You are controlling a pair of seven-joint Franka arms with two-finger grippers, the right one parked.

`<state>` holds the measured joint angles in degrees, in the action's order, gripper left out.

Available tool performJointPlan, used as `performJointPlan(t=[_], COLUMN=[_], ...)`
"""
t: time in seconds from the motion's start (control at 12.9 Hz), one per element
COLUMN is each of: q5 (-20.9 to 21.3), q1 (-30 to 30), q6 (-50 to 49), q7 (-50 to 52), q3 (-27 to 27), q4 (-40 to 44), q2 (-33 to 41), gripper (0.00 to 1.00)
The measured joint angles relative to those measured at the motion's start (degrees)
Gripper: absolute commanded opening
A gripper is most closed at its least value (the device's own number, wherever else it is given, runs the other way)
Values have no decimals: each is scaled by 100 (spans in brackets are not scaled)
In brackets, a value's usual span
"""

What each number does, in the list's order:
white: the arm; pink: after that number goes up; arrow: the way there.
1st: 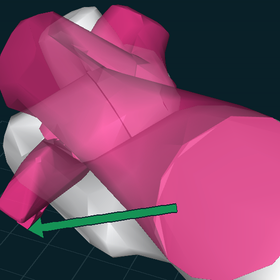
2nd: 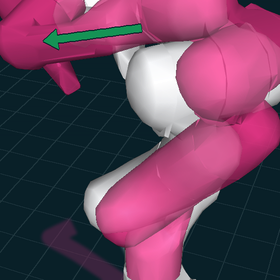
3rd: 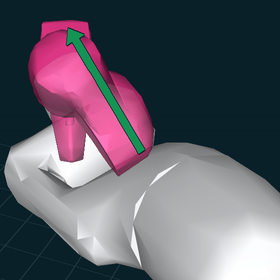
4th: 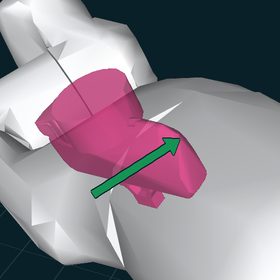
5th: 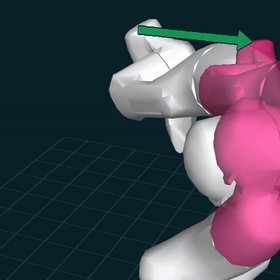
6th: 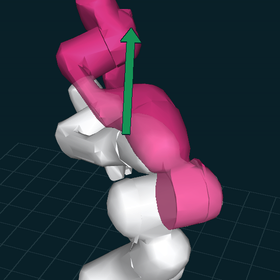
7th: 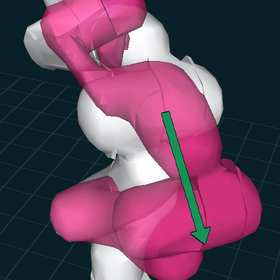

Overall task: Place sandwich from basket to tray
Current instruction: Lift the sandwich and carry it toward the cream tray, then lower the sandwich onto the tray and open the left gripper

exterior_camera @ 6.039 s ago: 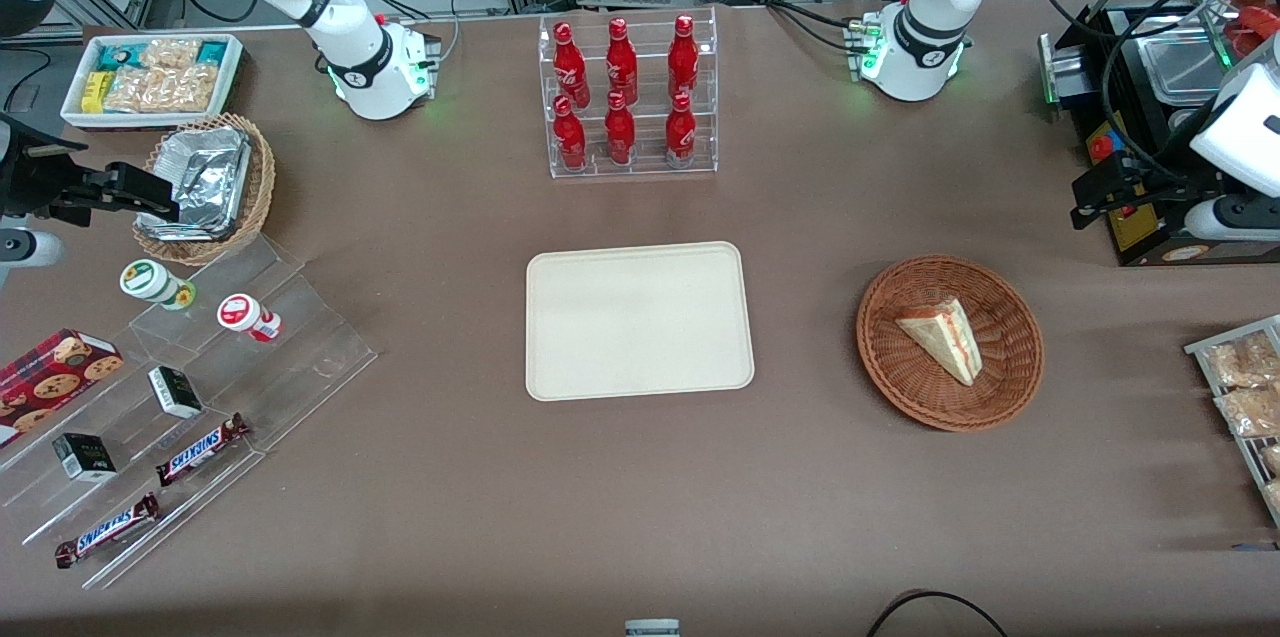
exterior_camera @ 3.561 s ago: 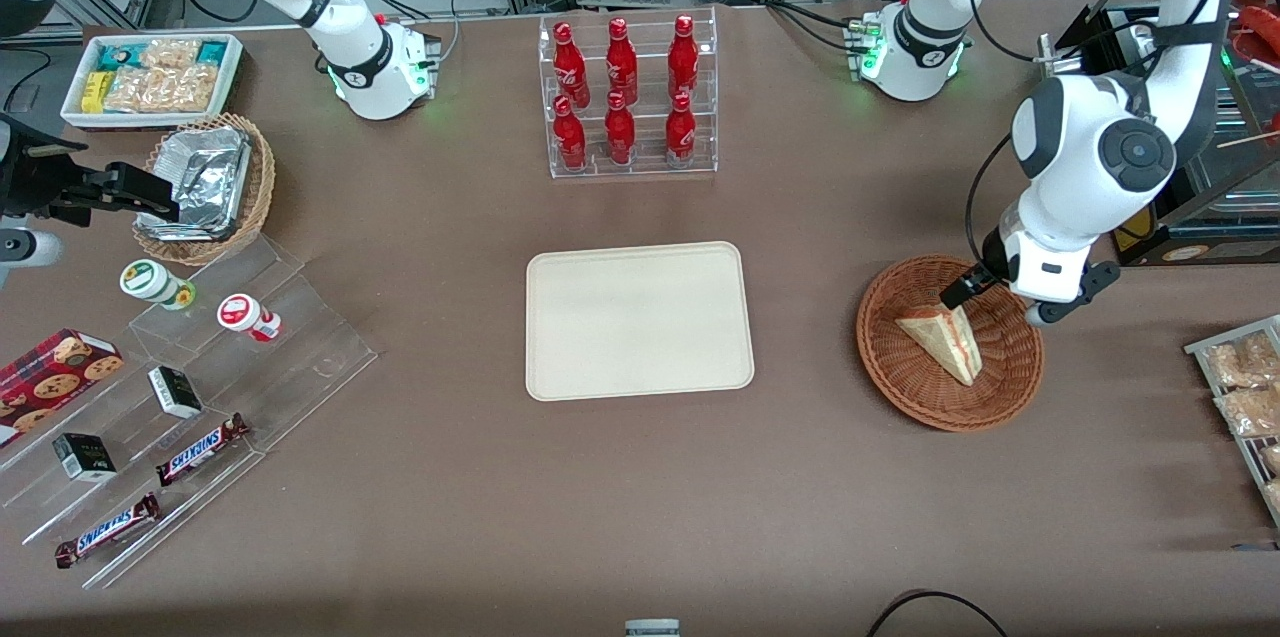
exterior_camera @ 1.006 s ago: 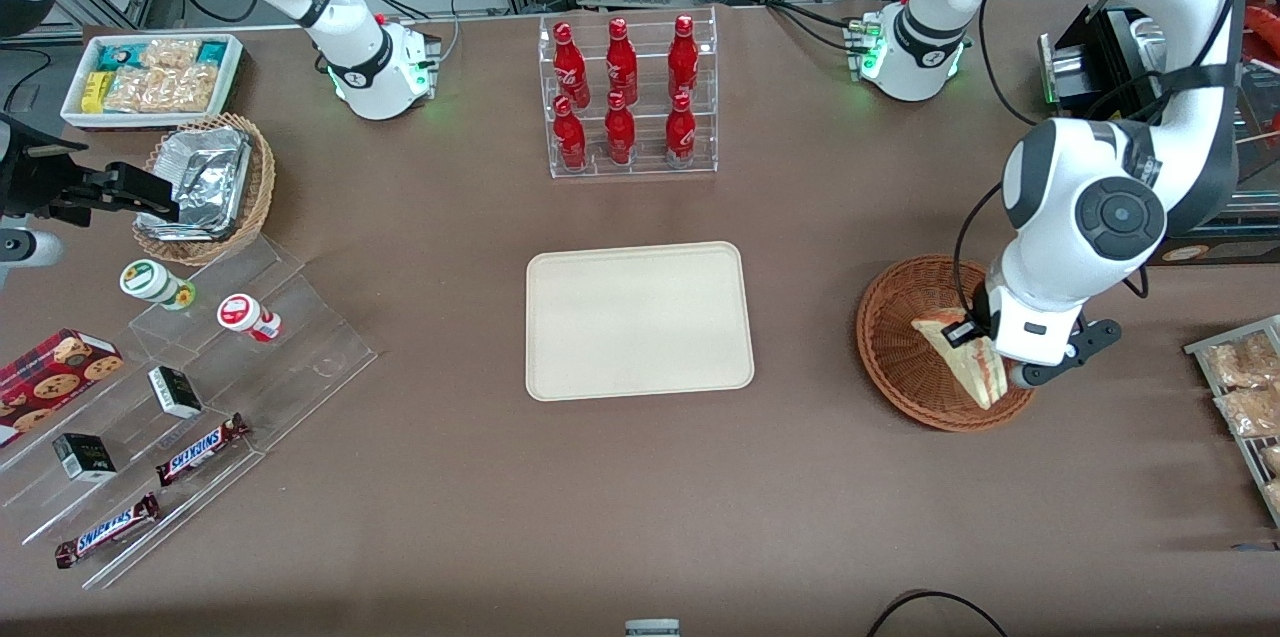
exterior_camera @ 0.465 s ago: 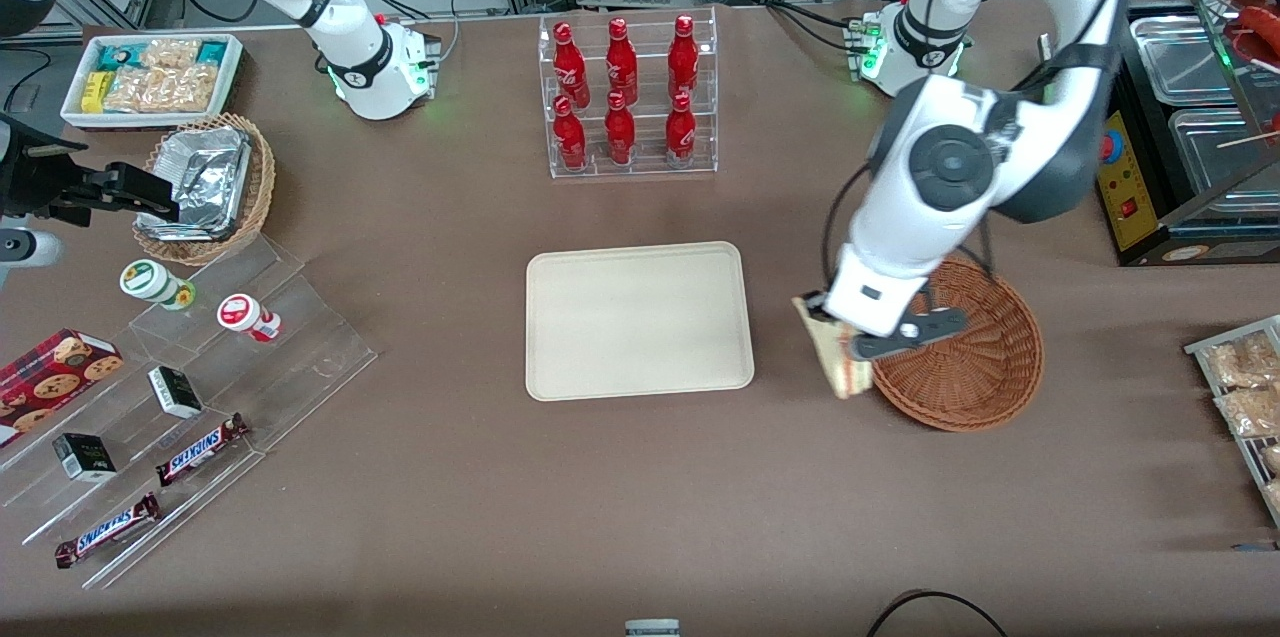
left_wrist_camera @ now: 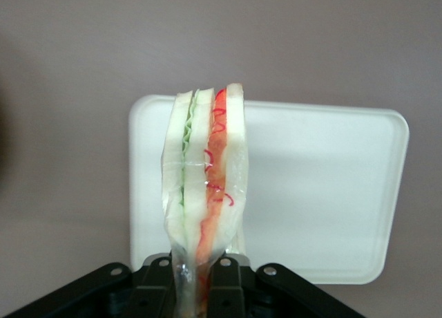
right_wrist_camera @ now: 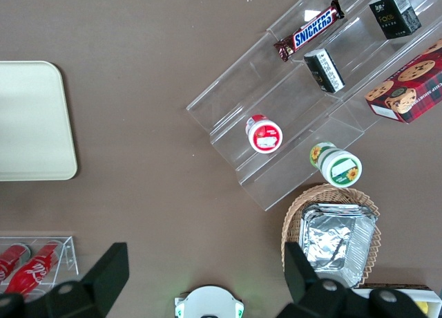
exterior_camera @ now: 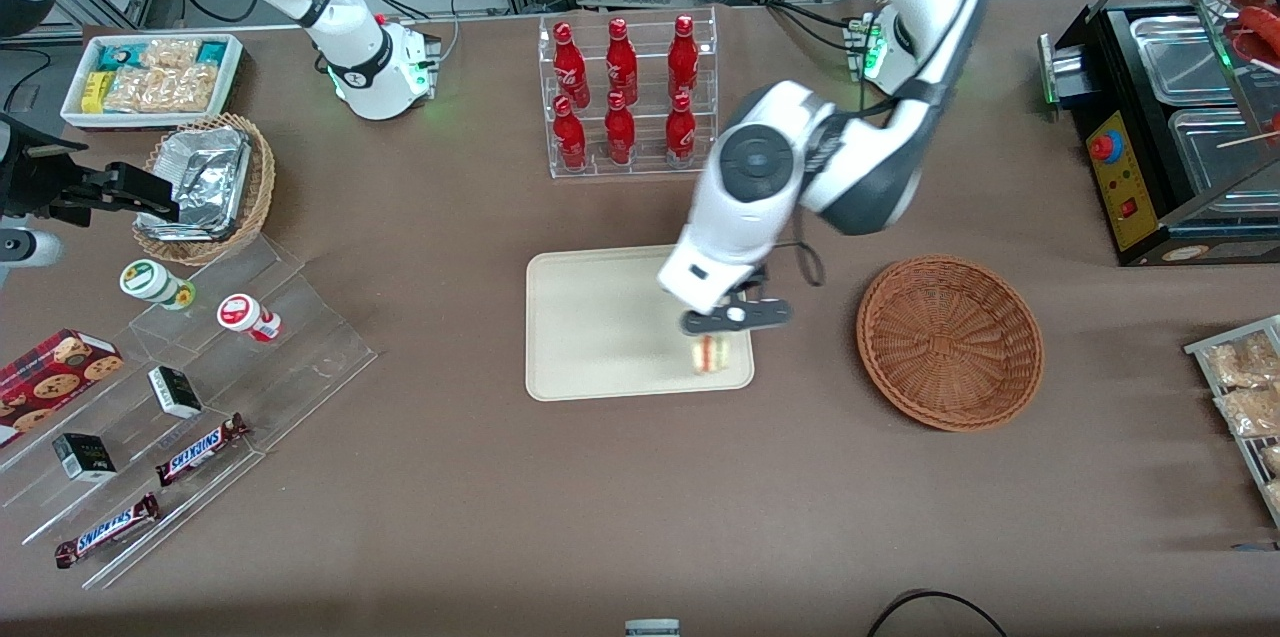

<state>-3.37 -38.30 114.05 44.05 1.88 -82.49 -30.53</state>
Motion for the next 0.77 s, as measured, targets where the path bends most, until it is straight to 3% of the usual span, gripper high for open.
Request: performJointPlan(t=[0.31,0.77], q5=[-3,-65], q1=[-523,-681], q6=[149,228], q7=[51,50], q3=[-5,-15], q4=[552,637], q2=[-852,-1441], gripper=[0,0])
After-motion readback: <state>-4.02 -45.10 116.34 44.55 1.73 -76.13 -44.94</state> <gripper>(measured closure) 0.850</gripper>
